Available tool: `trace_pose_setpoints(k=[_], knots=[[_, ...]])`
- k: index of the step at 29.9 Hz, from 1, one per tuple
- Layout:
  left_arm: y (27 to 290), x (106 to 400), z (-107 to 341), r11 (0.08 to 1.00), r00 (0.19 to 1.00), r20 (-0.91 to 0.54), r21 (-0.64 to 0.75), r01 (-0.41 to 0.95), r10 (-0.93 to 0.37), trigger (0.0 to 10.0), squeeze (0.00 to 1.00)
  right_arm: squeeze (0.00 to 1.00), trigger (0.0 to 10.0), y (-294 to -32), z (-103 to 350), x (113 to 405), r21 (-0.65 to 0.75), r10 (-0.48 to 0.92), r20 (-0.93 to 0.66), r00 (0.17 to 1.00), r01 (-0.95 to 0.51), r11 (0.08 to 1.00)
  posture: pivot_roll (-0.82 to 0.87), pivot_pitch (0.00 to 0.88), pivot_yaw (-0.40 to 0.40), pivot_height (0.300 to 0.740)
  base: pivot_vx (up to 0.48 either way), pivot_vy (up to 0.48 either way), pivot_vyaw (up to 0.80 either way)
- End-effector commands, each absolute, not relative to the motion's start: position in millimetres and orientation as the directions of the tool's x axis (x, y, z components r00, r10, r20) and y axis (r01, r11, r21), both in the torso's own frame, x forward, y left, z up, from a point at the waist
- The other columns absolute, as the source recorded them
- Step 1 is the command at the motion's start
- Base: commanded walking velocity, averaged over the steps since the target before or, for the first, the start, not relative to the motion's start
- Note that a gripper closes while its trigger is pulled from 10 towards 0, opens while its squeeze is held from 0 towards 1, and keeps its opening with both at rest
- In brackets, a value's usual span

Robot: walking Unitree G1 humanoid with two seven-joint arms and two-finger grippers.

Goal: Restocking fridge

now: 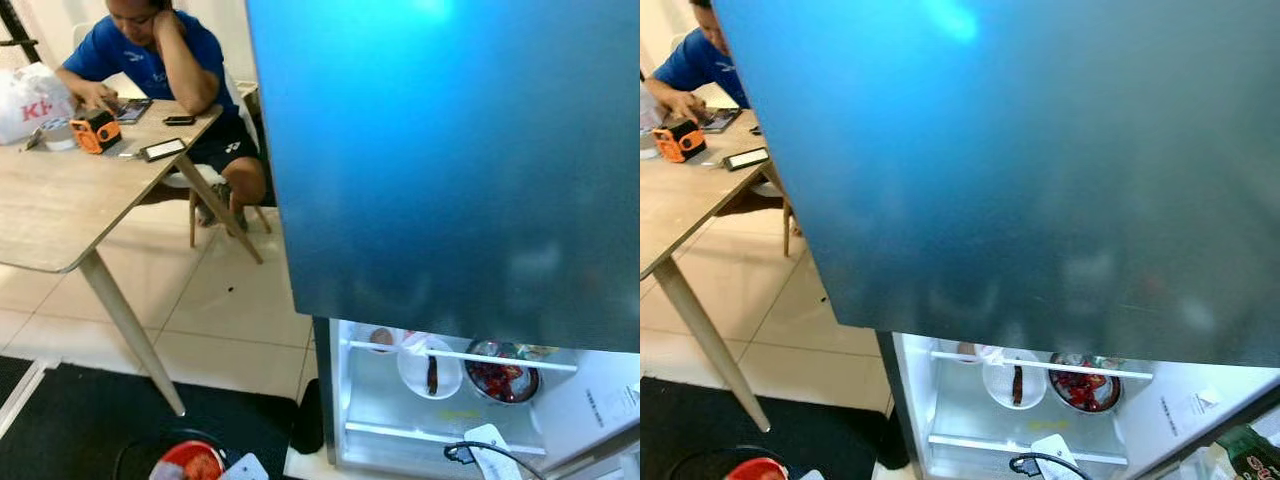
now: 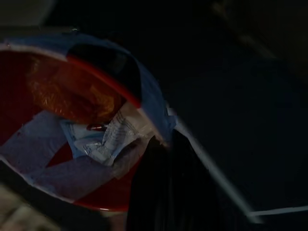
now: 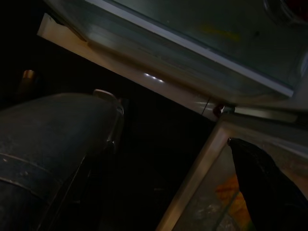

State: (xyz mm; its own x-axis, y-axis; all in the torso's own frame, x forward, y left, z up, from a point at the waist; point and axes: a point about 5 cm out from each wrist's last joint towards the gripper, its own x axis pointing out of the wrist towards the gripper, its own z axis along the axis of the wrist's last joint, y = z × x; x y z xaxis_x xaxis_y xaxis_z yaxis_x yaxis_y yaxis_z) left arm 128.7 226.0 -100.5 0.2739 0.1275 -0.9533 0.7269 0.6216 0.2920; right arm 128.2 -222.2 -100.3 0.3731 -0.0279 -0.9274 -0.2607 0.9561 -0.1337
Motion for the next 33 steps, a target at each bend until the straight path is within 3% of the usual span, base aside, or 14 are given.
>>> trace_pose_setpoints(k=[1, 6, 9, 11, 18, 19, 23, 27, 31, 33], knots=[[242.8, 135.0, -94.4, 0.567, 0.302, -0.934, 0.356, 0.743, 0.191, 10.0, 0.0, 0.0, 10.0, -219.8, -100.1, 129.9, -0.121, -0.018, -0.922, 0.387, -0.244, 0.962, -0.07, 0.0, 0.028, 0.74, 0.0, 0.0, 0.0], [252.2, 151.3, -85.8, 0.559, 0.375, -0.898, 0.438, 0.704, 0.231, 10.0, 0.0, 0.0, 10.0, -219.5, -100.1, 130.1, -0.12, -0.018, -0.921, 0.389, -0.24, 0.963, -0.07, 0.0, 0.028, 0.74, 0.0, 0.0, 0.0], [253.0, 161.9, -81.2, 0.641, 0.427, -0.873, 0.471, 0.607, 0.237, 10.0, 0.0, 0.0, 10.0, -219.3, -100.1, 130.2, -0.121, -0.019, -0.921, 0.39, -0.237, 0.964, -0.07, 0.0, 0.031, 0.74, 0.0, 0.0, 0.0], [249.5, 173.2, -77.1, 0.753, 0.476, -0.848, 0.468, 0.462, 0.235, 10.0, 0.0, 0.0, 10.0, -219.4, -100.1, 130.1, -0.123, -0.022, -0.92, 0.391, -0.235, 0.964, -0.07, 0.0, 0.032, 0.74, 0.0, 0.0, 0.0], [234.7, 191.3, -71.9, 0.892, 0.545, -0.821, 0.362, 0.269, 0.169, 10.0, 0.0, 0.0, 10.0, -220.1, -99.7, 131.1, -0.129, -0.028, -0.919, 0.393, -0.233, 0.964, -0.07, 0.0, 0.03, 0.74, 0.0, 0.0, 0.0], [234.7, 191.3, -71.9, 0.892, 0.545, -0.821, 0.362, 0.269, 0.169, 10.0, 0.0, 0.0, 10.0, -220.1, -99.7, 131.1, -0.129, -0.028, -0.919, 0.393, -0.233, 0.964, -0.07, 0.0, 0.03, 0.74, 0.0, 0.0, 0.0], [201.5, 204.3, -70.5, 0.919, 0.578, -0.816, 0.205, 0.336, -0.029, 10.0, 0.0, 0.0, 10.0, -221.9, -99.2, 131.9, -0.135, -0.035, -0.919, 0.394, -0.23, 0.964, -0.08, 0.0, 0.029, 0.74, 0.0, 0.0, 0.0], [186.8, 207.7, -70.2, 0.908, 0.576, -0.81, 0.154, 0.389, -0.109, 10.0, 0.0, 0.0, 10.0, -222.4, -99.0, 132.0, -0.136, -0.036, -0.918, 0.394, -0.23, 0.964, -0.08, 0.0, 0.028, 0.74, 0.0, 0.0, 0.0], [172.4, 210.6, -69.3, 0.886, 0.563, -0.805, 0.109, 0.45, -0.188, 10.0, 0.0, 0.0, 10.0, -222.7, -98.9, 132.2, -0.138, -0.037, -0.919, 0.393, -0.233, 0.963, -0.08, 0.0, 0.028, 0.74, 0.0, 0.0, 0.0], [156.3, 210.8, -68.9, 0.846, 0.52, -0.801, 0.032, 0.532, -0.296, 10.0, 0.0, 0.0, 10.0, -223.3, -98.8, 132.4, -0.141, -0.039, -0.919, 0.391, -0.236, 0.961, -0.08, 0.0, 0.025, 0.74, 0.0, 0.0, 0.0]])
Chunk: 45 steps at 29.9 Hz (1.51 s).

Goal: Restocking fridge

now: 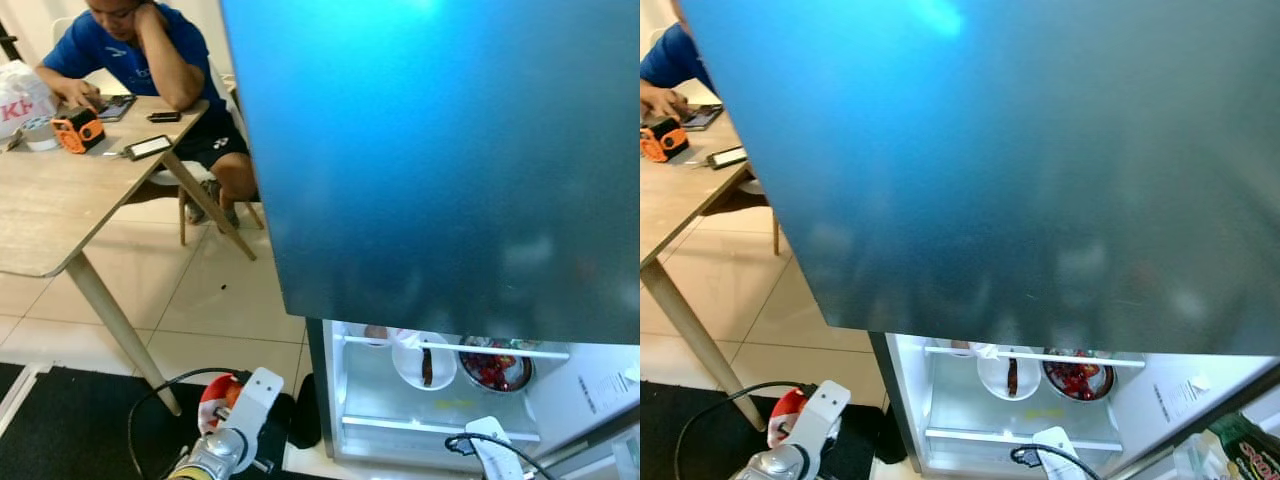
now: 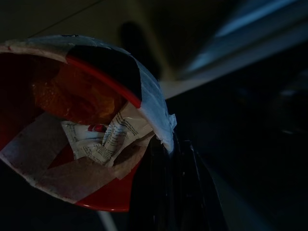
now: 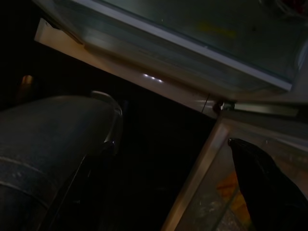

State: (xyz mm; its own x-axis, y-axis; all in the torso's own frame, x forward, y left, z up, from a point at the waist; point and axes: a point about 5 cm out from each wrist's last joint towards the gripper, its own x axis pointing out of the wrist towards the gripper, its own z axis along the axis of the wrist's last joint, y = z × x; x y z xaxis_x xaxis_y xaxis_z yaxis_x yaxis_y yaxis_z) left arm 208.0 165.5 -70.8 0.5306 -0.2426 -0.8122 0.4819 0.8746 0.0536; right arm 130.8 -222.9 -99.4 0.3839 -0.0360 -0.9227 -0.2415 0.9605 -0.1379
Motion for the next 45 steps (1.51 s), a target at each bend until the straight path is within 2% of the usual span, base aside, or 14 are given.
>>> trace_pose_setpoints(k=[1, 5, 8, 11, 14, 18, 27, 29, 33, 35, 36, 39, 43, 45], knots=[[156.3, 210.8, -68.9, 0.846, 0.52, -0.801, 0.032, 0.532, -0.296, 10.0, 0.0, 0.0, 10.0, -223.3, -98.8, 132.4, -0.141, -0.039, -0.919, 0.391, -0.236, 0.961, -0.08, 0.0, 0.025, 0.74, 0.0, 0.0, 0.0], [141.5, 204.0, -70.6, 0.752, 0.402, -0.811, -0.07, 0.656, -0.426, 10.0, 0.0, 0.0, 10.0, -224.4, -98.3, 133.1, -0.143, -0.041, -0.92, 0.391, -0.235, 0.961, -0.08, 0.0, 0.025, 0.74, 0.0, 0.0, 0.0], [140.0, 202.1, -71.1, 0.732, 0.374, -0.814, -0.09, 0.675, -0.445, 10.0, 0.0, 0.0, 10.0, -224.7, -98.2, 133.2, -0.144, -0.042, -0.919, 0.391, -0.235, 0.961, -0.08, 0.0, 0.025, 0.74, 0.0, 0.0, 0.0], [138.0, 195.3, -73.1, 0.649, 0.276, -0.831, -0.129, 0.75, -0.483, 10.0, 0.0, 0.0, 10.0, -225.2, -98.1, 133.4, -0.145, -0.044, -0.919, 0.391, -0.232, 0.962, -0.08, 0.0, 0.027, 0.74, 0.0, 0.0, 0.0], [137.7, 193.9, -73.3, 0.628, 0.255, -0.834, -0.135, 0.766, -0.489, 10.0, 0.0, 0.0, 10.0, -225.2, -98.1, 133.4, -0.145, -0.044, -0.919, 0.391, -0.231, 0.962, -0.08, 0.0, 0.027, 0.74, 0.0, 0.0, 0.0], [133.6, 191.8, -72.8, 0.542, 0.183, -0.84, -0.149, 0.827, -0.51, 10.0, 0.0, 0.0, 10.0, -224.6, -98.3, 133.0, -0.143, -0.044, -0.92, 0.39, -0.231, 0.962, -0.08, 0.0, 0.028, 0.74, 0.0, 0.0, 0.0], [127.5, 199.4, -68.4, 0.408, 0.173, -0.856, -0.049, 0.912, -0.487, 10.0, 0.0, 0.0, 10.0, -226.2, -98.2, 132.7, -0.153, -0.061, -0.918, 0.391, -0.21, 0.966, -0.08, 0.0, 0.029, 0.74, 0.0, 0.0, 0.0], [121.2, 206.1, -64.6, 0.335, 0.202, -0.855, 0.035, 0.941, -0.478, 10.0, 0.0, 0.0, 10.0, -228.0, -97.7, 133.4, -0.159, -0.075, -0.916, 0.394, -0.186, 0.97, -0.08, 0.0, 0.031, 0.74, 0.0, 0.0, 0.0], [118.6, 208.4, -63.2, 0.308, 0.213, -0.853, 0.064, 0.949, -0.477, 10.0, 0.0, 0.0, 10.0, -228.5, -97.5, 133.7, -0.161, -0.079, -0.915, 0.396, -0.177, 0.971, -0.08, 0.0, 0.031, 0.74, 0.0, 0.0, 0.0], [114.0, 213.1, -60.0, 0.253, 0.238, -0.846, 0.127, 0.959, -0.477, 10.0, 0.0, 0.0, 10.0, -228.9, -97.2, 134.5, -0.163, -0.084, -0.913, 0.398, -0.17, 0.972, -0.08, 0.0, 0.031, 0.74, 0.0, 0.0, 0.0], [114.0, 213.1, -60.0, 0.253, 0.238, -0.846, 0.127, 0.959, -0.477, 10.0, 0.0, 0.0, 10.0, -228.9, -97.2, 134.5, -0.163, -0.084, -0.913, 0.398, -0.17, 0.972, -0.08, 0.0, 0.031, 0.74, 0.0, 0.0, 0.0], [100.4, 220.8, -51.4, 0.193, 0.261, -0.802, 0.185, 0.964, -0.537, 10.0, 0.0, 0.0, 10.0, -228.1, -96.4, 137.5, -0.164, -0.084, -0.911, 0.404, -0.168, 0.972, -0.08, 0.0, 0.031, 0.74, 0.0, 0.0, 0.0], [93.3, 220.6, -48.2, 0.146, 0.232, -0.784, 0.18, 0.973, -0.576, 10.0, 0.0, 0.0, 10.0, -227.9, -95.9, 139.1, -0.165, -0.084, -0.909, 0.407, -0.169, 0.972, -0.08, 0.0, 0.031, 0.74, 0.0, 0.0, 0.0], [86.5, 218.3, -46.1, 0.096, 0.19, -0.768, 0.167, 0.981, -0.611, 10.0, 0.0, 0.0, 10.0, -227.8, -95.4, 140.4, -0.166, -0.084, -0.908, 0.41, -0.169, 0.972, -0.08, 0.0, 0.031, 0.74, 0.0, 0.0, 0.0]])
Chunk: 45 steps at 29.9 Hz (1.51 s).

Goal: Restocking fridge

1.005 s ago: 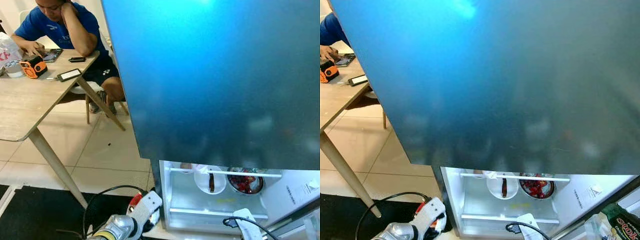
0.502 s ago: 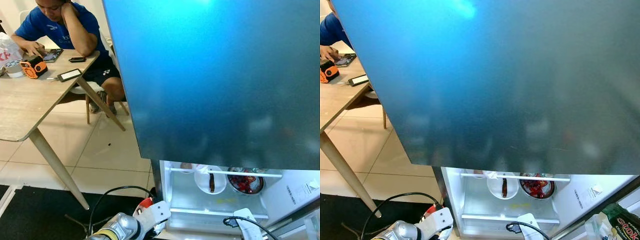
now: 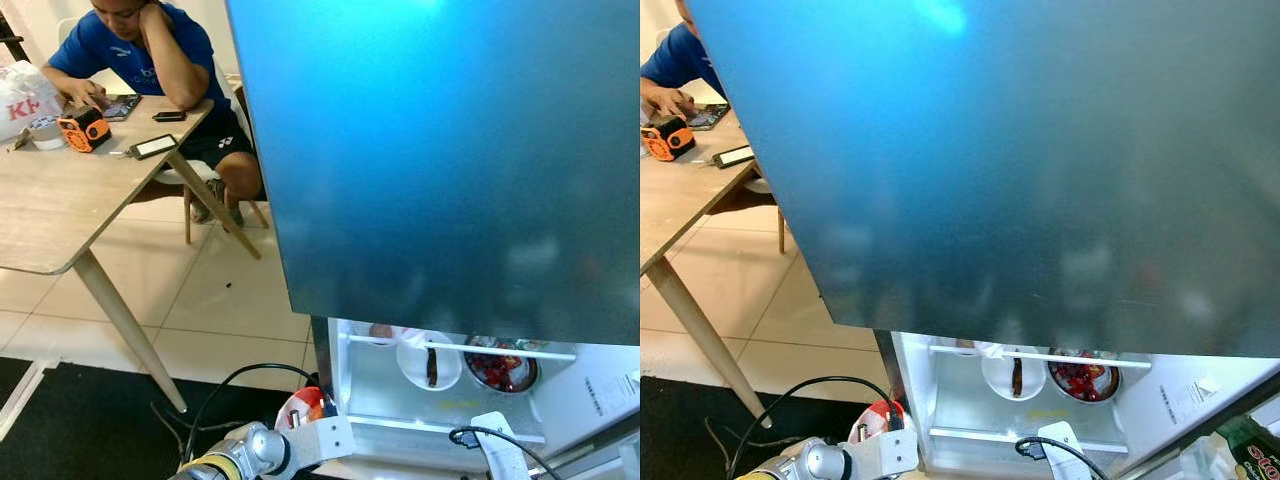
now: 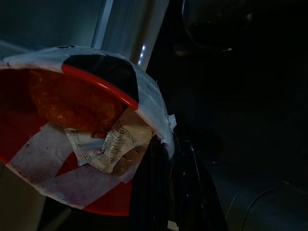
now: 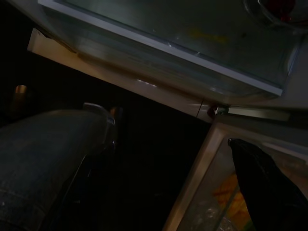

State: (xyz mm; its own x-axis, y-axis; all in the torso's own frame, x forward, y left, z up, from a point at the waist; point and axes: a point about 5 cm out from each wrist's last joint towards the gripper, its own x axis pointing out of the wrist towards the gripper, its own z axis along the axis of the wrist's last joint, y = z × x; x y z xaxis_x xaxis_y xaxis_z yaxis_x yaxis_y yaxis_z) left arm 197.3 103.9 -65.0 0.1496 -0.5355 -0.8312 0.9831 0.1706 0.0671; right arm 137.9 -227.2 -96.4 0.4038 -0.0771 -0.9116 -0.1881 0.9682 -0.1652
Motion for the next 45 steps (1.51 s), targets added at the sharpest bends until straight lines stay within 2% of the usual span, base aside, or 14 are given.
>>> trace_pose_setpoints(k=[1, 7, 18, 20, 21, 24, 33, 45], knots=[[82.9, 216.9, -45.2, 0.065, 0.171, -0.761, 0.167, 0.984, -0.625, 10.0, 0.0, 0.0, 10.0, -227.7, -95.1, 141.3, -0.166, -0.083, -0.907, 0.413, -0.169, 0.972, -0.08, 0.0, 0.031, 0.74, 0.0, 0.0, 0.0], [74.3, 214.2, -43.5, 0.007, 0.128, -0.752, 0.163, 0.987, -0.647, 10.0, 0.0, 0.0, 10.0, -227.4, -94.0, 144.6, -0.17, -0.084, -0.903, 0.421, -0.17, 0.971, -0.08, 0.0, 0.031, 0.74, 0.0, 0.0, 0.0], [75.6, 213.9, -47.2, -0.052, 0.135, -0.794, 0.205, 0.977, -0.592, 10.0, 0.0, 0.0, 10.0, -226.5, -92.5, 149.3, -0.177, -0.09, -0.895, 0.437, -0.162, 0.971, -0.08, 0.0, 0.036, 0.74, 0.0, 0.0, 0.0], [79.7, 219.0, -47.3, -0.155, 0.17, -0.83, 0.292, 0.944, -0.531, 10.0, 0.0, 0.0, 10.0, -226.9, -91.1, 152.6, -0.177, -0.098, -0.887, 0.451, -0.136, 0.975, -0.08, 0.0, 0.039, 0.74, 0.0, 0.0, 0.0], [79.7, 219.0, -47.3, -0.155, 0.17, -0.83, 0.292, 0.944, -0.531, 10.0, 0.0, 0.0, 10.0, -226.9, -91.1, 152.6, -0.177, -0.098, -0.887, 0.451, -0.136, 0.975, -0.08, 0.0, 0.039, 0.74, 0.0, 0.0, 0.0], [77.1, 230.5, -40.2, -0.238, 0.222, -0.827, 0.388, 0.891, -0.517, 10.0, 0.0, 0.0, 10.0, -227.2, -90.1, 155.1, -0.179, -0.105, -0.883, 0.458, -0.12, 0.977, -0.08, 0.0, 0.04, 0.74, 0.0, 0.0, 0.0], [62.2, 244.2, -25.7, -0.293, 0.274, -0.775, 0.503, 0.813, -0.57, 10.0, 0.0, 0.0, 10.0, -227.8, -90.1, 155.3, -0.189, -0.118, -0.884, 0.452, -0.116, 0.975, -0.09, 0.0, 0.043, 0.74, 0.0, 0.0, 0.0], [51.7, 243.3, -22.7, -0.354, 0.274, -0.749, 0.559, 0.75, -0.603, 10.0, 0.0, 0.0, 10.0, -229.9, -91.4, 151.2, -0.2, -0.137, -0.892, 0.431, -0.104, 0.974, -0.09, 0.0, 0.045, 0.711, 0.0, 0.0, 0.0]])
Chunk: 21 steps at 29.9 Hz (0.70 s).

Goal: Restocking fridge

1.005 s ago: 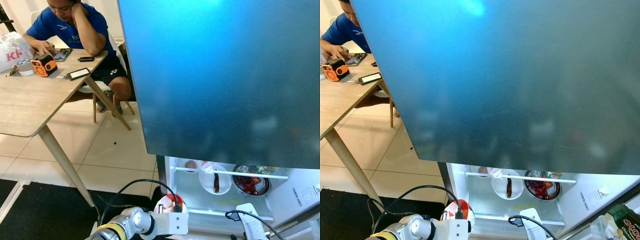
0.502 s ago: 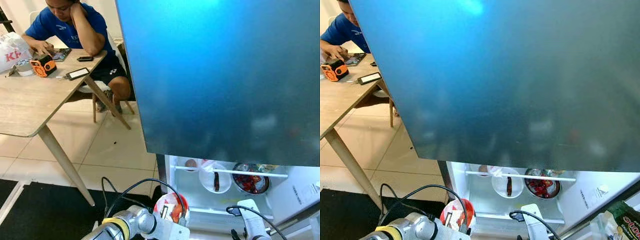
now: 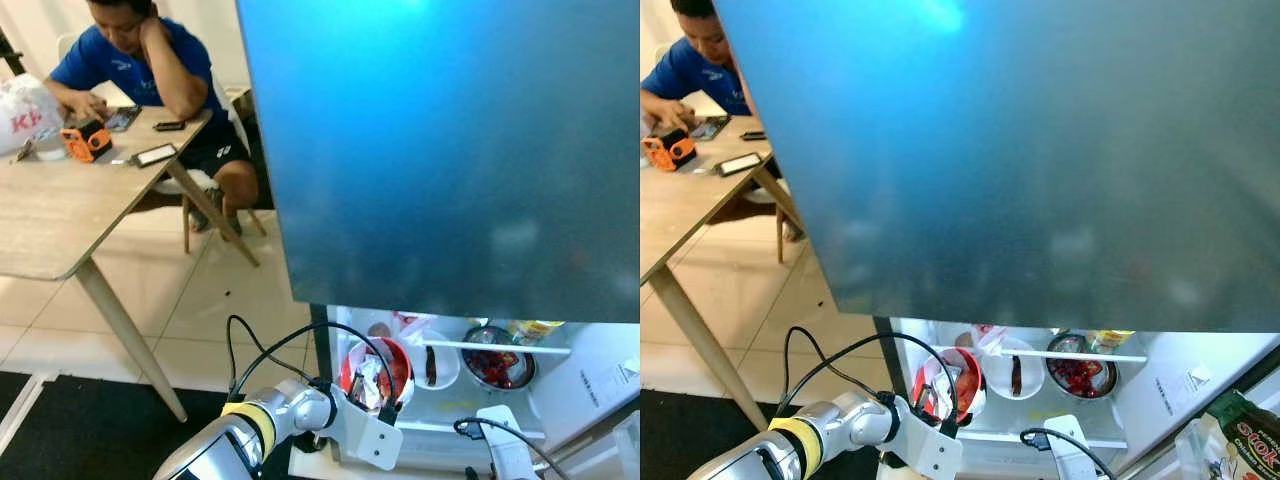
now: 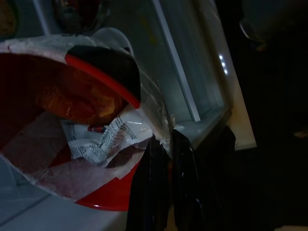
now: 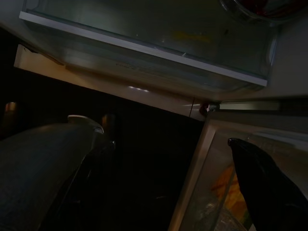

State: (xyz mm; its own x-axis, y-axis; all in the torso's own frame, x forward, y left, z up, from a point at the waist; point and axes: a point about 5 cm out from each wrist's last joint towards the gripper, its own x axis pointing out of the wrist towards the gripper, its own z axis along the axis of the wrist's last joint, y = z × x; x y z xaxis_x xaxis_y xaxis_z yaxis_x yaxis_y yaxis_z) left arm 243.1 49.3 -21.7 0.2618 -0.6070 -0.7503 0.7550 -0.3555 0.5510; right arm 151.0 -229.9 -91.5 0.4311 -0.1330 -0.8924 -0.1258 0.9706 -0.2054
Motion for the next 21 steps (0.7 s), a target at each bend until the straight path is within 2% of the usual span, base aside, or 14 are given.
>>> trace_pose_setpoints(k=[1, 21], knots=[[52.1, 244.4, -22.0, -0.357, 0.278, -0.748, 0.564, 0.745, -0.602, 10.0, 0.0, 0.0, 10.0, -229.9, -91.6, 150.8, -0.2, -0.138, -0.892, 0.43, -0.103, 0.974, -0.09, 0.0, 0.045, 0.706, 0.0, 0.0, 0.0], [49.6, 247.2, -18.1, -0.387, 0.276, -0.733, 0.594, 0.705, -0.622, 10.0, 0.0, 0.0, 10.0, -229.2, -93.0, 147.6, -0.199, -0.146, -0.896, 0.42, -0.086, 0.976, -0.1, 0.0, 0.059, 0.636, 0.0, 0.0, 0.0]])
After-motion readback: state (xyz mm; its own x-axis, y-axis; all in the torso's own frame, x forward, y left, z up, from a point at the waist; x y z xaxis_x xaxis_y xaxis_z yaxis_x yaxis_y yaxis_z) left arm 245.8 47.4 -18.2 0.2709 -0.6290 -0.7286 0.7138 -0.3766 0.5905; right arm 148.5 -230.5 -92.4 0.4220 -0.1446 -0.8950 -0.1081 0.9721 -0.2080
